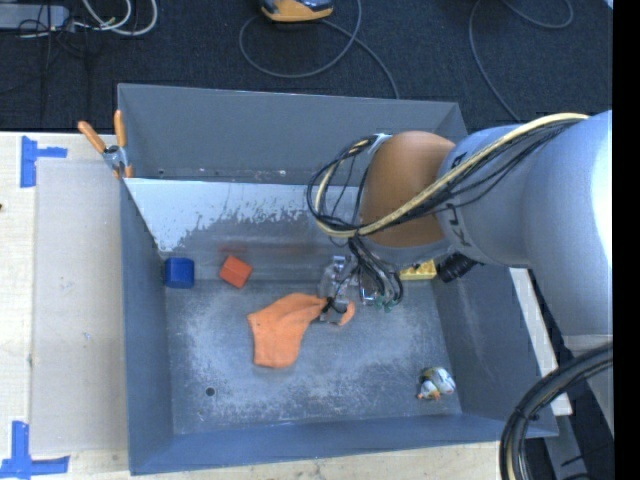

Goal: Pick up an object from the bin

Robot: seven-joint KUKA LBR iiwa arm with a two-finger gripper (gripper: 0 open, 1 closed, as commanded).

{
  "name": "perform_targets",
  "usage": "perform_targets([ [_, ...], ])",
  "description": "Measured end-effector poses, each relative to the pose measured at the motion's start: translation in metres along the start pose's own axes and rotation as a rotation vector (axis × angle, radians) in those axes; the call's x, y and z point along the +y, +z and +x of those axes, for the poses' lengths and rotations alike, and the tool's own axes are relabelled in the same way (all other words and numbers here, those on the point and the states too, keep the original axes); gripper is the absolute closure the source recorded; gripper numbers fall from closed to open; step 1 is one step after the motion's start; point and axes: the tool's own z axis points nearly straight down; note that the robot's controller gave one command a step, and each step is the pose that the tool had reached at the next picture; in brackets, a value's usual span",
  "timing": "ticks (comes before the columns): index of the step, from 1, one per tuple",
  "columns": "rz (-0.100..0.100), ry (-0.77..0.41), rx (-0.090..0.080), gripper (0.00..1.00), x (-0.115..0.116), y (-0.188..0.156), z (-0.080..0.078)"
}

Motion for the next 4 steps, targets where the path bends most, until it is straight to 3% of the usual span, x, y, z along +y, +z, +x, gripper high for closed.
perform_targets([
  [1,0.0,0.007,-0.002,1.0,-0.004,0.007,-0.009],
  [2,0.001,0.0,0.008,1.0,-0.001,-0.038,-0.004],
  [3,-0.001,-0.012,-0.012,1.0,-0.008,-0.058,-0.011],
  [4,0.001,-0.016,0.013,1.0,-0.01,-0.086,-0.002],
])
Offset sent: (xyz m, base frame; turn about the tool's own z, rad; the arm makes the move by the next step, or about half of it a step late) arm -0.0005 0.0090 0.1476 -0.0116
